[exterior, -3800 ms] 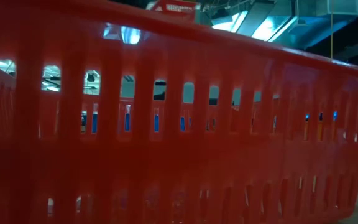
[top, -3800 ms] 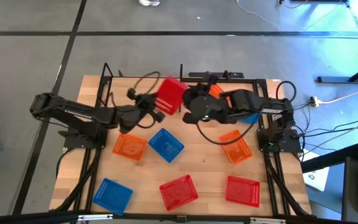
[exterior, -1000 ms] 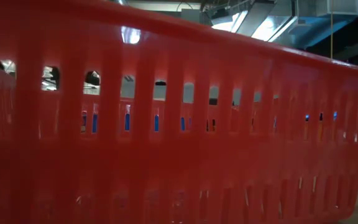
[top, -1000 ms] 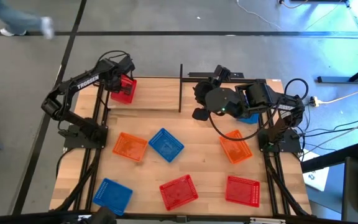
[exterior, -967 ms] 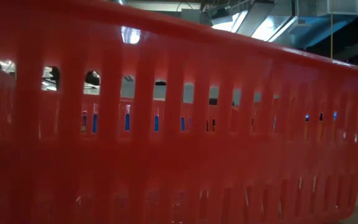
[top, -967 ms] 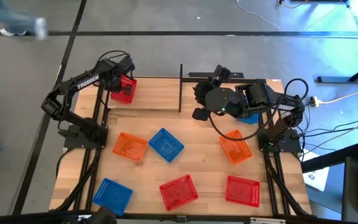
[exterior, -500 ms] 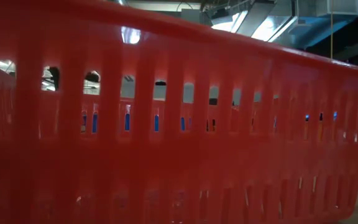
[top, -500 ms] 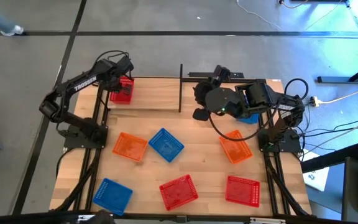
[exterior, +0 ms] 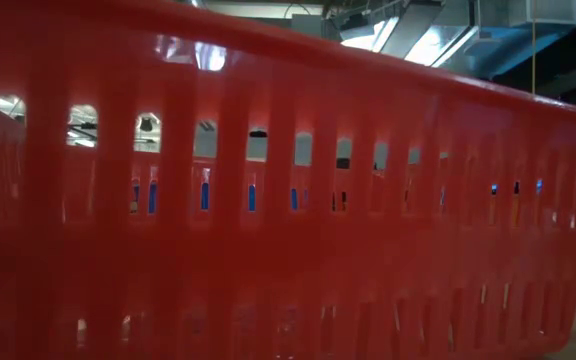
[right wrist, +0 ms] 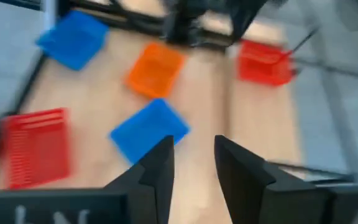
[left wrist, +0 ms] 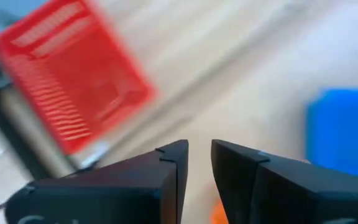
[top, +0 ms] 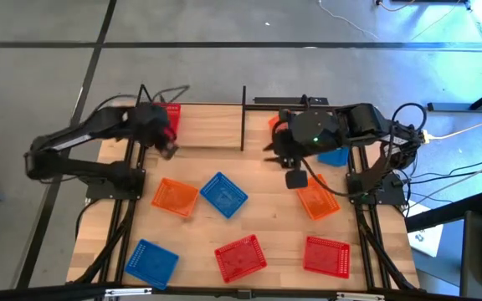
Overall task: Stack baskets on shelf by color
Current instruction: Put the center blue bin on the shelf
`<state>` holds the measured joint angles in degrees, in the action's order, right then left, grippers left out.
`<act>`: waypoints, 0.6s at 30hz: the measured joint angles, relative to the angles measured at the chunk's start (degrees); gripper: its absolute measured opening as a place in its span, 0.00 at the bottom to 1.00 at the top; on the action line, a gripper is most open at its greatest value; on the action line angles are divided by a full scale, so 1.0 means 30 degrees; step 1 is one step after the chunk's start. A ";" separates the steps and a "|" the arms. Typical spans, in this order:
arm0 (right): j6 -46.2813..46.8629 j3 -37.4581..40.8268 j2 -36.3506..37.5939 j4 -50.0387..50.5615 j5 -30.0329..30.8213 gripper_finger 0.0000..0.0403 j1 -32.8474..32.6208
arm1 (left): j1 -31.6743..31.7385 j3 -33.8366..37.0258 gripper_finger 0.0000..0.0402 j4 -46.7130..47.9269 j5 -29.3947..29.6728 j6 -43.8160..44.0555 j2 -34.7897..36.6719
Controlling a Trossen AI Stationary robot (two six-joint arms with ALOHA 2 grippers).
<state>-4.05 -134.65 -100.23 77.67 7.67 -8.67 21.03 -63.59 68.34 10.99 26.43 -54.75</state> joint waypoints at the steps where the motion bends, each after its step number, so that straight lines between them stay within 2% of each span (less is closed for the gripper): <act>1: 0.0875 0.0042 -0.0183 0.0360 -0.0330 0.29 0.0003 | -0.0916 0.0000 0.15 0.0000 -0.0046 0.0110 0.0492; 6: 0.5817 0.0559 -0.1528 0.1434 -0.0643 0.29 0.0015 | -0.5219 0.0000 0.15 -0.0030 0.0019 0.0614 0.2262; 12: 1.1633 0.0649 -0.3632 0.0930 -0.1743 0.29 0.0511 | -0.9089 0.0000 0.15 -0.0903 0.0240 0.0508 0.3012; 18: 1.4278 0.0662 -0.6039 0.1063 -0.1877 0.29 0.1488 | -1.1627 0.0000 0.15 -0.3112 0.0779 0.0056 0.3297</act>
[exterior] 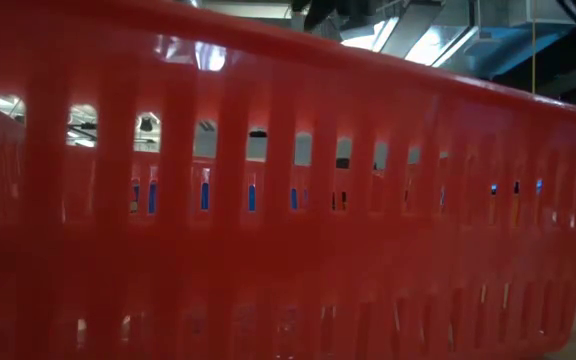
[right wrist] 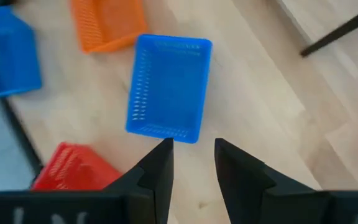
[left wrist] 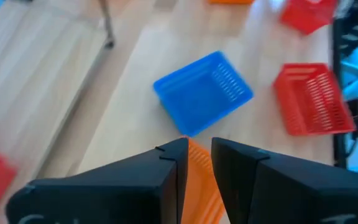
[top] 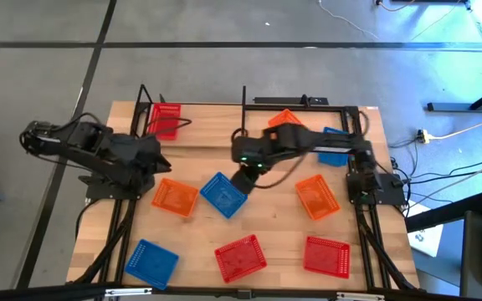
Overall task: Stack baskets on shelf by color
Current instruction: Put the center blue bin on the shelf
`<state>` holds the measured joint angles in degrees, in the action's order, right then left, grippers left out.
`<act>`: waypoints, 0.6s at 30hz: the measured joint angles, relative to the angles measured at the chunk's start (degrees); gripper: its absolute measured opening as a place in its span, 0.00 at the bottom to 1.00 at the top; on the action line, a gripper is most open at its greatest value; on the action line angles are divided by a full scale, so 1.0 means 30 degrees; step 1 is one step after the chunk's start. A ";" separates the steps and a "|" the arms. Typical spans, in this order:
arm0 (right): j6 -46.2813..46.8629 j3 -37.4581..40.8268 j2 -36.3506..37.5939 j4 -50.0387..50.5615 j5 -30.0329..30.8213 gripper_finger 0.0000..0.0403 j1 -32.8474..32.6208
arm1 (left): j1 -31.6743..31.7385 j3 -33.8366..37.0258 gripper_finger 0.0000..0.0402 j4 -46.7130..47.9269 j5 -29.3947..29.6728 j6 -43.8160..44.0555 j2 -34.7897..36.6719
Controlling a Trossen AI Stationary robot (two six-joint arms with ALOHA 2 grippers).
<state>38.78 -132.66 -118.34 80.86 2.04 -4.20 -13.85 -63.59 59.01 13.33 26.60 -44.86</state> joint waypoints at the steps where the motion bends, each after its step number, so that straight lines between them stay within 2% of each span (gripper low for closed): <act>1: -0.0005 0.0000 -0.0423 0.0000 -0.0201 0.29 0.0145 | -0.0292 0.0000 0.15 -0.0273 0.0045 -0.0323 -0.0008; 8: -0.0648 0.0000 -0.3190 -0.0048 -0.1767 0.29 0.0760 | -0.1634 -0.0003 0.15 -0.1787 0.0411 -0.1097 -0.0290; 13: -0.1501 0.0000 -0.5016 -0.0416 -0.3456 0.29 0.1017 | -0.2186 -0.0007 0.15 -0.1752 0.1380 -0.1059 -0.0302; 18: -0.2046 0.0000 -0.6092 -0.1540 -0.4223 0.29 0.1317 | -0.2388 -0.0007 0.15 -0.1743 0.1836 -0.1052 -0.0307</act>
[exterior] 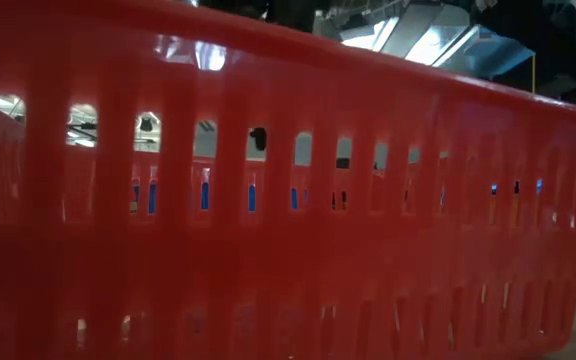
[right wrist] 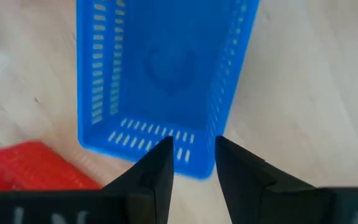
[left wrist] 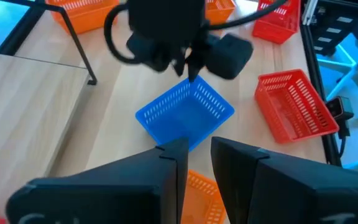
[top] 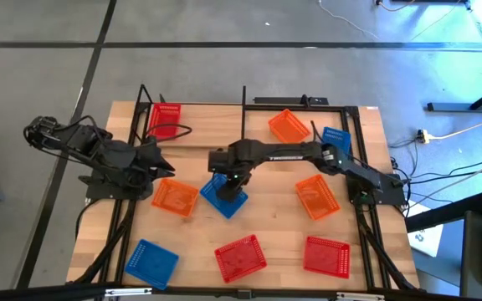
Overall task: Stack baskets on shelf by color
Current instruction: Put the center blue bin on the shelf
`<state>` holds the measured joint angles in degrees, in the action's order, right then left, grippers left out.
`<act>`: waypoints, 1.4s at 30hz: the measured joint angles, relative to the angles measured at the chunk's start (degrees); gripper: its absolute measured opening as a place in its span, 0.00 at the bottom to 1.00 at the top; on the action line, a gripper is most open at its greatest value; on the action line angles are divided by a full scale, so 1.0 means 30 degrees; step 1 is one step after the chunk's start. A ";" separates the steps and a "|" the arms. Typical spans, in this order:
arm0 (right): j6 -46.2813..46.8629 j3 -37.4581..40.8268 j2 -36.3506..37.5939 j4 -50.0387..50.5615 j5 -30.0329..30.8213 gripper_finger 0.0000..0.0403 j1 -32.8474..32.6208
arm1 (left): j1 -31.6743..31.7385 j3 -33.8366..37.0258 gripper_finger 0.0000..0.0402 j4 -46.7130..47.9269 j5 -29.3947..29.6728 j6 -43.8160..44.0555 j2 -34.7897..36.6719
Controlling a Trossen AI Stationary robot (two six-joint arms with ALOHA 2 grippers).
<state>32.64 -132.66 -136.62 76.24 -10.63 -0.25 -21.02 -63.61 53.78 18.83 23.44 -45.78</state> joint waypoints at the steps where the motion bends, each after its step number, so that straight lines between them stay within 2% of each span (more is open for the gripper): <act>1: -0.0040 0.0000 -0.0080 -0.0289 0.0015 0.29 0.0076 | 0.0000 0.0000 0.15 0.0001 0.0005 0.0000 0.0006; 12: 0.0091 -0.0007 -0.0681 -0.0471 0.0510 0.29 0.0659 | -0.0007 0.0000 0.15 0.0432 -0.0007 -0.0077 -0.0007; 21: 0.0008 -0.0007 -0.1242 -0.0699 -0.0109 0.29 0.0764 | -0.0007 0.0000 0.15 0.1599 -0.0730 -0.3421 -0.0010; 35: -0.0578 -0.0007 -0.2223 -0.1658 -0.0153 0.29 0.1224 | -0.0007 0.0000 0.15 0.2135 -0.0599 -0.3367 0.0000; 38: -0.0992 -0.0007 -0.2287 -0.1864 0.0001 0.24 0.1321 | -0.0007 0.0000 0.15 0.2162 -0.0592 -0.3366 -0.0002; 42: -0.1325 -0.0007 -0.2287 -0.2088 0.0639 0.09 0.1387 | -0.0007 0.0000 0.15 0.2286 -0.0592 -0.3366 -0.0001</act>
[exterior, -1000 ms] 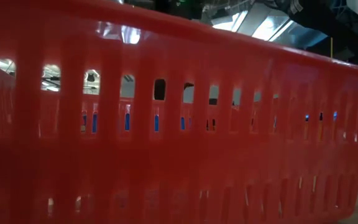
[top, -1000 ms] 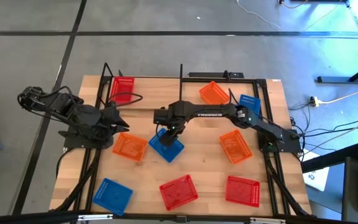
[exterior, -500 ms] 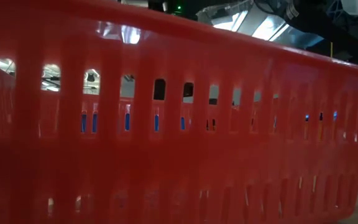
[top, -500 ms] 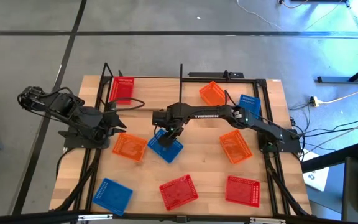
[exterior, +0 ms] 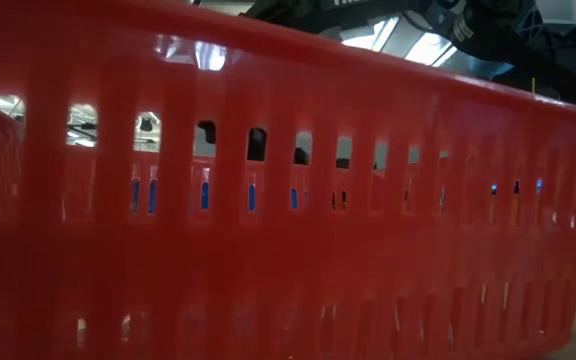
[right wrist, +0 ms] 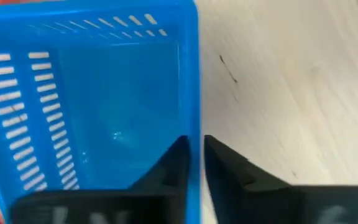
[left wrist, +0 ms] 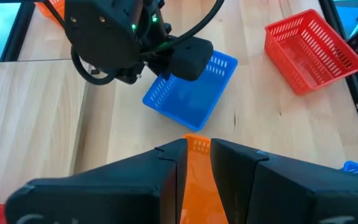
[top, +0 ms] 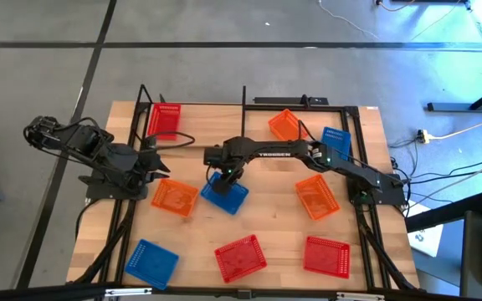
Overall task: Stack baskets on shelf by color
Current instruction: Put the center blue bin on the shelf
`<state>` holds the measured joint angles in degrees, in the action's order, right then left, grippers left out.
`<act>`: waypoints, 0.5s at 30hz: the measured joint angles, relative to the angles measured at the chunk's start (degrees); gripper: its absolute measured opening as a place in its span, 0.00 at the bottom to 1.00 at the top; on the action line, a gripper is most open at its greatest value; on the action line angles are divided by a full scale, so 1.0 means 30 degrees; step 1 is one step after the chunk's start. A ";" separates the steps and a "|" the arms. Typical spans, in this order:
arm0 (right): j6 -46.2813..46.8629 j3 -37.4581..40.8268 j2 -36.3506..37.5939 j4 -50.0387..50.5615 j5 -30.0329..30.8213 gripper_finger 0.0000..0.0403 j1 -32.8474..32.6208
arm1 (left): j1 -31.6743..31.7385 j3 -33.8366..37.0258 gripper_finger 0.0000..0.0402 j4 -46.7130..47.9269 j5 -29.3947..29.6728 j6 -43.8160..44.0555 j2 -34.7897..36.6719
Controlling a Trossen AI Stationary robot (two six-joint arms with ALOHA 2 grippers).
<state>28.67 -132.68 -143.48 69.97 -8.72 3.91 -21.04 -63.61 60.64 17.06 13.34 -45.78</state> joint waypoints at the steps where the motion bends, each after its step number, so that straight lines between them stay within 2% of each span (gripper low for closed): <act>1: -0.0256 0.0000 0.0000 0.0000 -0.0001 0.05 0.0027 | 0.0000 0.0000 0.15 -0.0005 0.0000 0.0000 -0.0006; 9: -0.0137 -0.0730 0.0000 0.0781 -0.0733 0.02 0.0250 | 0.0000 0.0000 0.15 0.0133 0.0000 0.0000 -0.0006; 15: 0.0455 -0.0678 0.1402 0.0558 -0.0892 0.01 0.0596 | 0.0000 0.0000 0.15 0.0137 0.0000 0.0000 0.0001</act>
<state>30.03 -134.72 -139.27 71.65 -11.39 5.70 -21.04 -63.61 61.05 17.06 13.34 -45.78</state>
